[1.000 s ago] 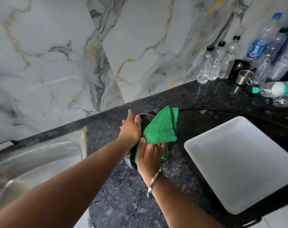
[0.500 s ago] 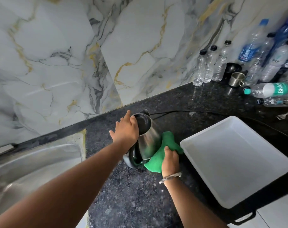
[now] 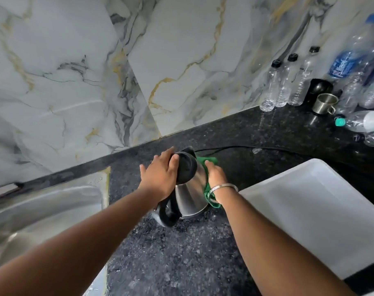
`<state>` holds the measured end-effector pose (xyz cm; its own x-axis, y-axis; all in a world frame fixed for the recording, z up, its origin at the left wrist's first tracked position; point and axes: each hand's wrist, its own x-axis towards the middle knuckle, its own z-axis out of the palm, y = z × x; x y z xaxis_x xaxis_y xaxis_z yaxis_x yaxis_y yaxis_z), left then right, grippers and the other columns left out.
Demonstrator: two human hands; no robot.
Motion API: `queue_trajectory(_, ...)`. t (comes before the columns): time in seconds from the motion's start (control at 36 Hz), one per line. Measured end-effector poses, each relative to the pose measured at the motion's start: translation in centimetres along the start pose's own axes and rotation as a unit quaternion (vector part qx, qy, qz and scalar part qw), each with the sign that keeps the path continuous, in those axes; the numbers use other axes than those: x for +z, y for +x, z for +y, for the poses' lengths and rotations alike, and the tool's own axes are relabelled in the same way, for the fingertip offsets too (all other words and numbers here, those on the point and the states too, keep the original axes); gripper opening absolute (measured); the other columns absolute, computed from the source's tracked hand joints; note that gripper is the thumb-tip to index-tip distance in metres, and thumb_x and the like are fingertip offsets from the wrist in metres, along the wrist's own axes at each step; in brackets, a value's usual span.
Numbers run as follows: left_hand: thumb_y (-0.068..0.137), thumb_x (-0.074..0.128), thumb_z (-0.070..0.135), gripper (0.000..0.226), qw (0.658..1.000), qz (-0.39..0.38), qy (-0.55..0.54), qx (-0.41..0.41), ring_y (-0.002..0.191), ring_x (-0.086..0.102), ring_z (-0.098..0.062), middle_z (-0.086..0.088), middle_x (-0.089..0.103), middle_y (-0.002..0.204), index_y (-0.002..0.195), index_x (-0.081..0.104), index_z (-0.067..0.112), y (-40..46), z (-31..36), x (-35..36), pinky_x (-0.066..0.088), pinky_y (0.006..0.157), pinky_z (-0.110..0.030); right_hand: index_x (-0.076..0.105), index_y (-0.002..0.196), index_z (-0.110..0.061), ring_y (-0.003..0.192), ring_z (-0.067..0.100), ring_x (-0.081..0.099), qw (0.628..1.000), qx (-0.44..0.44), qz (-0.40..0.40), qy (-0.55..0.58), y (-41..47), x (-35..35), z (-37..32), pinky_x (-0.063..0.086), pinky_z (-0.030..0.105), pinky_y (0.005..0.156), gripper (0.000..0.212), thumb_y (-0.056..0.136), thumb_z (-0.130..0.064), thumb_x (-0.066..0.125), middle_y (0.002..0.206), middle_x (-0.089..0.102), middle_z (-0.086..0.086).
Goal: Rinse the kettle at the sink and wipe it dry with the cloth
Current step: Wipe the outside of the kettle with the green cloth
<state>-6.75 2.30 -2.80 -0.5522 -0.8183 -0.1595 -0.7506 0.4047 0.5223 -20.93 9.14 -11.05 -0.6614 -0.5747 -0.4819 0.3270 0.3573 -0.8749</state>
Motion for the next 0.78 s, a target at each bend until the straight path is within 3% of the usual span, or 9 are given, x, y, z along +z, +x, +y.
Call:
queue_trajectory(0.14, 0.107, 0.021, 0.053, 0.055, 0.999, -0.023, 0.021, 0.021, 0.159, 0.018, -0.028, -0.005, 0.042, 0.163, 0.158, 0.031, 0.034, 0.3, -0.6, -0.4, -0.006, 0.123, -0.060, 0.061, 0.117, 0.006, 0.094, 0.033, 0.058, 0.998, 0.054, -0.003, -0.040, 0.7, -0.8, 0.7, 0.045, 0.038, 0.082, 0.043, 0.094, -0.027, 0.047, 0.110, 0.065, 0.025)
queue_trajectory(0.19, 0.107, 0.021, 0.053, 0.055, 0.998, -0.032, 0.033, 0.034, 0.159, 0.018, -0.029, -0.008, 0.041, 0.163, 0.158, 0.029, 0.034, 0.6, -0.9, -0.6, -0.007, 0.123, -0.060, 0.064, 0.114, 0.004, 0.098, 0.034, 0.060, 0.999, 0.050, 0.007, 0.001, 0.0, -1.3, 0.5, 0.047, 0.041, 0.085, 0.039, 0.093, -0.026, 0.050, 0.110, 0.066, 0.022)
queue_trajectory(0.25, 0.106, 0.021, 0.055, 0.057, 0.996, -0.051, 0.041, 0.061, 0.159, 0.018, -0.028, -0.008, 0.041, 0.163, 0.159, 0.029, 0.033, 0.9, -1.3, -1.0, -0.008, 0.124, -0.059, 0.069, 0.099, -0.004, 0.093, 0.030, 0.063, 0.997, 0.029, 0.012, 0.071, -1.2, -2.1, 0.3, 0.049, 0.038, 0.077, 0.028, 0.091, -0.026, 0.053, 0.101, 0.069, 0.017)
queue_trajectory(0.36, 0.098, 0.017, 0.060, 0.068, 0.981, -0.116, 0.057, 0.145, 0.159, 0.017, -0.021, -0.004, 0.040, 0.164, 0.159, 0.029, 0.032, 1.9, -2.2, -2.6, -0.008, 0.126, -0.055, 0.075, 0.082, -0.017, 0.090, 0.025, 0.067, 0.989, -0.020, -0.008, 0.146, -3.9, -3.8, -0.4, 0.053, 0.040, 0.080, 0.029, 0.074, -0.040, 0.059, 0.093, 0.074, 0.007)
queue_trajectory(0.44, 0.101, 0.020, 0.059, 0.064, 0.958, -0.177, 0.086, 0.210, 0.156, 0.023, -0.014, -0.001, 0.044, 0.161, 0.159, 0.028, 0.034, 3.3, -2.7, -3.7, -0.006, 0.128, -0.051, 0.072, 0.085, -0.021, 0.096, 0.021, 0.066, 0.991, -0.043, -0.030, 0.127, -4.5, -3.4, -0.9, 0.052, 0.039, 0.086, 0.038, 0.067, -0.052, 0.060, 0.099, 0.073, 0.004)
queue_trajectory(0.56, 0.102, 0.020, 0.061, 0.062, 0.941, -0.210, 0.100, 0.244, 0.151, 0.034, -0.009, 0.006, 0.049, 0.157, 0.160, 0.021, 0.038, 4.8, -3.0, -3.9, -0.002, 0.129, -0.048, 0.065, 0.096, -0.016, 0.093, 0.016, 0.062, 0.996, -0.040, -0.038, 0.069, -3.6, -1.3, -0.3, 0.046, 0.031, 0.081, 0.044, 0.080, -0.054, 0.052, 0.103, 0.067, 0.004)
queue_trajectory(0.61, 0.102, 0.020, 0.063, 0.061, 0.943, -0.210, 0.095, 0.242, 0.150, 0.035, -0.008, 0.010, 0.052, 0.154, 0.159, 0.018, 0.043, 4.9, -3.0, -4.0, -0.003, 0.129, -0.050, 0.065, 0.109, -0.010, 0.093, 0.018, 0.061, 0.998, -0.024, -0.046, 0.023, -2.7, -0.7, 0.5, 0.043, 0.028, 0.076, 0.040, 0.095, -0.043, 0.047, 0.108, 0.067, 0.009)
queue_trajectory(0.72, 0.098, 0.014, 0.069, 0.063, 0.953, -0.181, 0.109, 0.216, 0.157, 0.018, -0.011, 0.009, 0.047, 0.158, 0.156, 0.023, 0.048, 4.1, -2.8, -4.3, -0.004, 0.127, -0.056, 0.063, 0.114, 0.006, 0.097, 0.031, 0.061, 0.997, 0.035, -0.044, -0.056, -0.9, -1.1, 1.9, 0.043, 0.031, 0.077, 0.038, 0.101, -0.025, 0.045, 0.110, 0.067, 0.022)
queue_trajectory(0.78, 0.099, 0.012, 0.067, 0.064, 0.963, -0.144, 0.127, 0.191, 0.159, 0.017, -0.019, 0.006, 0.046, 0.160, 0.155, 0.033, 0.044, 3.2, -2.4, -4.2, 0.000, 0.126, -0.060, 0.064, 0.108, 0.003, 0.086, 0.025, 0.062, 0.997, 0.031, -0.046, -0.058, -0.8, -1.6, 1.7, 0.046, 0.024, 0.070, 0.035, 0.100, -0.026, 0.047, 0.104, 0.068, 0.018)
